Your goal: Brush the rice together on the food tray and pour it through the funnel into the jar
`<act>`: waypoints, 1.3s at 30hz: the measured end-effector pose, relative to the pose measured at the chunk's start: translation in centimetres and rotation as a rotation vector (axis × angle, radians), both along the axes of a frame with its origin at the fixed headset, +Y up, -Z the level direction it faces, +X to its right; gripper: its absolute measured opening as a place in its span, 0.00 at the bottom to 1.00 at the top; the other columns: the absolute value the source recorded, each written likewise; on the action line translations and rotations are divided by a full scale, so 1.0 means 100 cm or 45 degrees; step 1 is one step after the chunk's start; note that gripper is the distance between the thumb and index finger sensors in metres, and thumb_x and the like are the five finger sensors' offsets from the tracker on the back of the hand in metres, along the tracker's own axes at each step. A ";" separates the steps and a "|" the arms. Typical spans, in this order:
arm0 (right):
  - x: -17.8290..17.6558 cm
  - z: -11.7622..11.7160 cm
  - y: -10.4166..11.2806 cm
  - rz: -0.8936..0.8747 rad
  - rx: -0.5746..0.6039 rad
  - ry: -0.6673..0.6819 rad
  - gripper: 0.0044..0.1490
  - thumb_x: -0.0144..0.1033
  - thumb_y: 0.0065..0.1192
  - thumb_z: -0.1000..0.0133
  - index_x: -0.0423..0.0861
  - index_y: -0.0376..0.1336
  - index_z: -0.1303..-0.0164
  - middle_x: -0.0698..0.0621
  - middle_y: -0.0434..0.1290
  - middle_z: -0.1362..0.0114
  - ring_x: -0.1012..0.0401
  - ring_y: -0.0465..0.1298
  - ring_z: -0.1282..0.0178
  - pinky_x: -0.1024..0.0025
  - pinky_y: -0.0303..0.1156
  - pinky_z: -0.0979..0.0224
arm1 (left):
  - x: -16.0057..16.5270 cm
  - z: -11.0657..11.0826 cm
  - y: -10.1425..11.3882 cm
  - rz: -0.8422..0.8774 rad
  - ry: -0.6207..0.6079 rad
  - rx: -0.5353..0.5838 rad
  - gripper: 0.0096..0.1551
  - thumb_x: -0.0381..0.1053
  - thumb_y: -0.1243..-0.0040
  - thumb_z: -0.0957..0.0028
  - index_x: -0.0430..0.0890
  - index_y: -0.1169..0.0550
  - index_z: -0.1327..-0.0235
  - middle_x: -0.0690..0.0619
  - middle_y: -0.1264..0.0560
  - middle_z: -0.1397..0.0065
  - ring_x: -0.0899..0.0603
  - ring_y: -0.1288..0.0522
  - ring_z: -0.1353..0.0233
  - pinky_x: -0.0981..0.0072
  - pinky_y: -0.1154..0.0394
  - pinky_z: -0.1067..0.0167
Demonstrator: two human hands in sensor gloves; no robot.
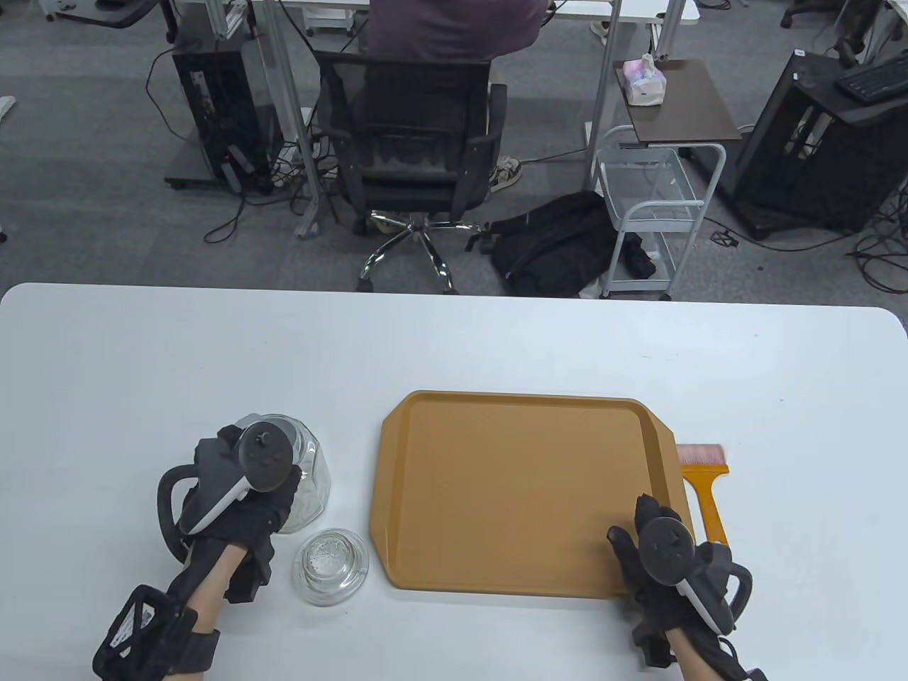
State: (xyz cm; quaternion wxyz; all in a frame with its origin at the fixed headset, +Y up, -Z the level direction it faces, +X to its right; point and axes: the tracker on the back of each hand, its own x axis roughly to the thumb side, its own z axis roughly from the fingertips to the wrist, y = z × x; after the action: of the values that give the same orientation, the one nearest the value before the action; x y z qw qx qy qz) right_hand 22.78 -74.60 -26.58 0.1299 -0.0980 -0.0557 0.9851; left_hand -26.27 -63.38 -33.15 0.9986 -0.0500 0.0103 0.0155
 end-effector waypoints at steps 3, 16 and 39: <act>0.000 0.000 0.000 -0.001 -0.003 0.000 0.46 0.56 0.63 0.45 0.38 0.61 0.24 0.34 0.69 0.28 0.48 0.82 0.50 0.53 0.79 0.51 | -0.001 0.001 0.000 -0.016 0.016 0.015 0.30 0.55 0.36 0.47 0.43 0.28 0.37 0.42 0.36 0.19 0.31 0.45 0.16 0.28 0.49 0.25; 0.000 0.000 -0.001 -0.004 -0.012 0.002 0.46 0.56 0.63 0.45 0.38 0.61 0.24 0.33 0.68 0.28 0.48 0.81 0.50 0.53 0.79 0.50 | -0.015 0.002 0.001 0.062 0.043 0.027 0.27 0.51 0.39 0.47 0.50 0.32 0.35 0.46 0.37 0.18 0.32 0.44 0.16 0.29 0.46 0.25; 0.001 0.001 -0.001 0.001 0.007 0.003 0.46 0.56 0.63 0.45 0.38 0.61 0.24 0.34 0.68 0.28 0.48 0.81 0.50 0.52 0.79 0.50 | -0.004 0.024 0.011 -0.024 0.025 0.315 0.26 0.52 0.39 0.47 0.59 0.32 0.35 0.45 0.48 0.14 0.33 0.52 0.14 0.29 0.52 0.24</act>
State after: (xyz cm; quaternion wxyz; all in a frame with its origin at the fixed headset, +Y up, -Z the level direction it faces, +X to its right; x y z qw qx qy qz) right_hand 22.83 -74.69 -26.51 0.1298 -0.0964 -0.0584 0.9851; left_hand -26.66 -62.26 -30.75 0.9971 0.0740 0.0183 0.0077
